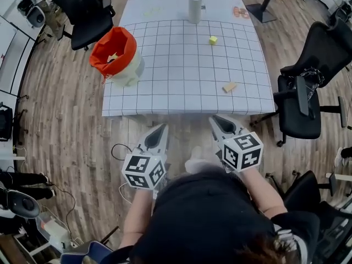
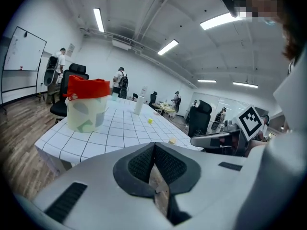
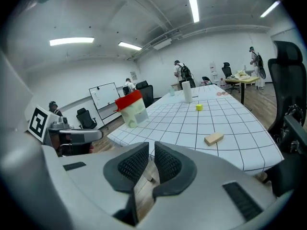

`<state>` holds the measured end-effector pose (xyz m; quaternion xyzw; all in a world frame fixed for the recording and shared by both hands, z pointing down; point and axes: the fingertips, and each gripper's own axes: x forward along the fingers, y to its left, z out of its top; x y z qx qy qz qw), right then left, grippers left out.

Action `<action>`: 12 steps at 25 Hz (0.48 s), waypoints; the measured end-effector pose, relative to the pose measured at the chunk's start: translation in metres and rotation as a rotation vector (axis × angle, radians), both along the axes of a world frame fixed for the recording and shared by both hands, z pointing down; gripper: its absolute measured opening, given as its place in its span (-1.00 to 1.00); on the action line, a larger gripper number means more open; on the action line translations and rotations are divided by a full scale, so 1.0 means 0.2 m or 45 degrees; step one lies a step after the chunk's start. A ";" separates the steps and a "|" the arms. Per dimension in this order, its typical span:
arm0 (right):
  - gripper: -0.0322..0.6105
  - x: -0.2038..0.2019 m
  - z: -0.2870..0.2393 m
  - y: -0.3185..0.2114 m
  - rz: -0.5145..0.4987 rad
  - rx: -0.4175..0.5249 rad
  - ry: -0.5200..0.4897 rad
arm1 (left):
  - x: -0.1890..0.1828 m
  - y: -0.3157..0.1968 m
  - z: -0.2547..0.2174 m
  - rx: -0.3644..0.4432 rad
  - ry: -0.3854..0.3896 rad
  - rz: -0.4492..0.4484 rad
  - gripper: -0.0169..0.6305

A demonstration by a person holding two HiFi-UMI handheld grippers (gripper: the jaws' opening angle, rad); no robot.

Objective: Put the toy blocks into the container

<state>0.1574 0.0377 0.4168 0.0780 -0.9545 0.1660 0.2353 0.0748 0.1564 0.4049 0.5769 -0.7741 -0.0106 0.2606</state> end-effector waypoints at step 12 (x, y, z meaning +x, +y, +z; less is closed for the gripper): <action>-0.42 -0.11 0.07 -0.36 0.199 -0.028 -0.008 | -0.21 -0.39 0.00 -0.045 -0.056 0.121 -0.87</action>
